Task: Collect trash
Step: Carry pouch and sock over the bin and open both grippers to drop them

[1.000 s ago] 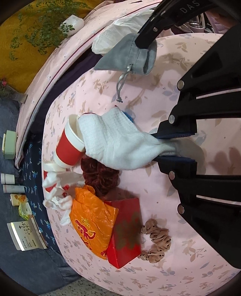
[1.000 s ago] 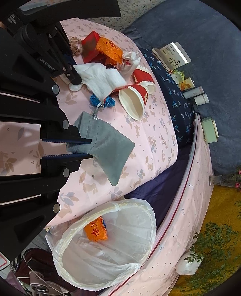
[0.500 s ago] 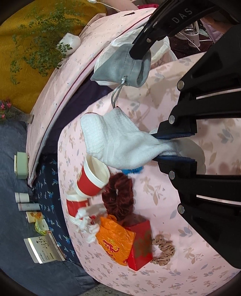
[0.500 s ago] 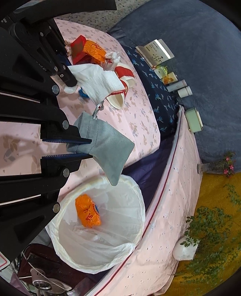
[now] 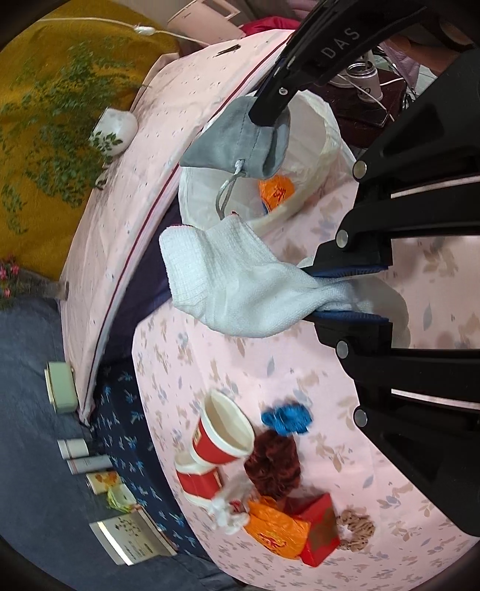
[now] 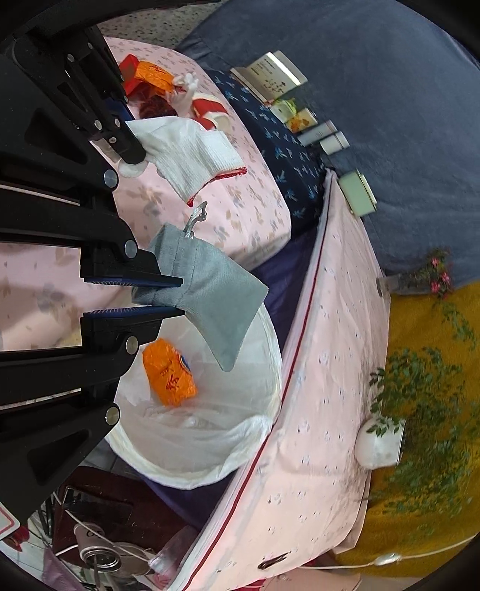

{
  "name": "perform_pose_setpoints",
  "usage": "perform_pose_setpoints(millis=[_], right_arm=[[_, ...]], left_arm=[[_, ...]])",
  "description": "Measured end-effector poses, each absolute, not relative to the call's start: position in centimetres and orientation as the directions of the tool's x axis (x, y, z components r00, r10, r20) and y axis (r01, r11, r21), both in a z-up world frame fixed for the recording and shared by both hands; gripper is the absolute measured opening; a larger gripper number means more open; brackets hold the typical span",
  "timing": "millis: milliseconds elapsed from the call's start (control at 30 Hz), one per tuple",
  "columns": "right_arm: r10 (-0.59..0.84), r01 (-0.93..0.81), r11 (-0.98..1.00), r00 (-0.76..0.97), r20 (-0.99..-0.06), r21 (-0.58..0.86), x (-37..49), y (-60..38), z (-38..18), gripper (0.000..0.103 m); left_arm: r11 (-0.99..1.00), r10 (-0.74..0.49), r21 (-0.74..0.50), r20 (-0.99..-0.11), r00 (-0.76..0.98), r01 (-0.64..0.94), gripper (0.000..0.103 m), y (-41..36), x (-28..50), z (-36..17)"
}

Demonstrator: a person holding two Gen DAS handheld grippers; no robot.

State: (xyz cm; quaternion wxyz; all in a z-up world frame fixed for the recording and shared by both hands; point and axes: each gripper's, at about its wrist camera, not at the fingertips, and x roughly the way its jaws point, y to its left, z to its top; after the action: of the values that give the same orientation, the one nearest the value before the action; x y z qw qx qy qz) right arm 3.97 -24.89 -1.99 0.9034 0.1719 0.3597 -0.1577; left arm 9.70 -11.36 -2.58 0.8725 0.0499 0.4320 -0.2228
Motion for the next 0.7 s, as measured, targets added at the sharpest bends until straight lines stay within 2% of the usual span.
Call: perform_pose_setpoints(millis=[500,700], right_arm=[[-0.249,0.542,0.811,0.659,-0.710,0.219,1.1,-32.0,-2.7,0.010],[-0.261,0.569,0.792,0.644,-0.719,0.221,0.6,-33.4,-3.5,0.010]], left_arm=[[0.822,-0.397,-0.066,-0.779,0.486,0.565,0.015,-19.8,9.7,-2.5],[0.806,-0.420,-0.084,-0.778,0.468,0.585,0.021,-22.0,10.3,-2.7]])
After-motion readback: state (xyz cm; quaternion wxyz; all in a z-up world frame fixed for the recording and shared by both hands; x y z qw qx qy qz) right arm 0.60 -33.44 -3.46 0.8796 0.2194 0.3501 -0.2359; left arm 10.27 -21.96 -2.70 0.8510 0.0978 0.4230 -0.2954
